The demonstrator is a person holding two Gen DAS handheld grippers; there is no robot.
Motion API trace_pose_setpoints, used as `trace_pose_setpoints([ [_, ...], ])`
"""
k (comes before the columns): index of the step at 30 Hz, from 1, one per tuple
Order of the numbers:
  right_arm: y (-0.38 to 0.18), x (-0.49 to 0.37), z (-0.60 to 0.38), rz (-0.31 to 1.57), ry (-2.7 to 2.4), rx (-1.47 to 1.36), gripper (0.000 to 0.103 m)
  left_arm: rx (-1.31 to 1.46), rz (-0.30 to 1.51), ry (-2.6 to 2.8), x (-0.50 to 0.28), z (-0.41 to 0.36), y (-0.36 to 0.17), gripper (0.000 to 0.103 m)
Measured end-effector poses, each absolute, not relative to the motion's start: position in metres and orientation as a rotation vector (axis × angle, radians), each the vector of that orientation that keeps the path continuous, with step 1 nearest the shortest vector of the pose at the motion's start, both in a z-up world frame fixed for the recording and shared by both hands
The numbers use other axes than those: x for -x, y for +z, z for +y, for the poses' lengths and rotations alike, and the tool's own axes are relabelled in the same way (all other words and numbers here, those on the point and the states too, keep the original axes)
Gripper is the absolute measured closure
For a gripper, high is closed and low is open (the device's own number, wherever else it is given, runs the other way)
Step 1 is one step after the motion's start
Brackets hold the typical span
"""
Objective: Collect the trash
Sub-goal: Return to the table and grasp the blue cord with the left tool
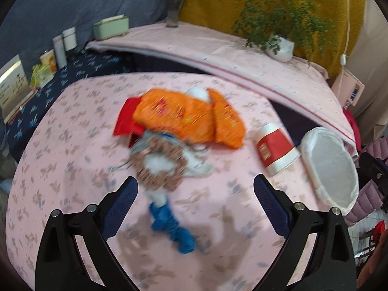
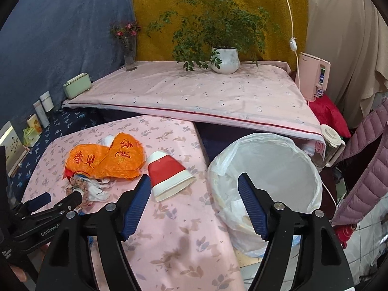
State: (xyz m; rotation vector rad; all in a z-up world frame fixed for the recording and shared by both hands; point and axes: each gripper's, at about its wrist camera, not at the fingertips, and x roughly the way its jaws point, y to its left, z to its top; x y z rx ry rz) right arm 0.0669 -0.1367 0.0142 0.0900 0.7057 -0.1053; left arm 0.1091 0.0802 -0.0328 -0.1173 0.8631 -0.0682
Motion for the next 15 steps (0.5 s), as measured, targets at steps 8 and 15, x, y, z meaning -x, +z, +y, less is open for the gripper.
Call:
trace_pose_setpoints([
  [8, -0.011, -0.064, -0.098, 0.76, -0.054, -0.071, 0.032, 0.16, 0.973, -0.027, -0.102, 0.113, -0.08, 0.011],
  [15, -0.027, -0.063, -0.08, 0.803, -0.039, -0.058, 0.032, 0.214, 1.052, -0.066, -0.105, 0.115, -0.104, 0.027],
])
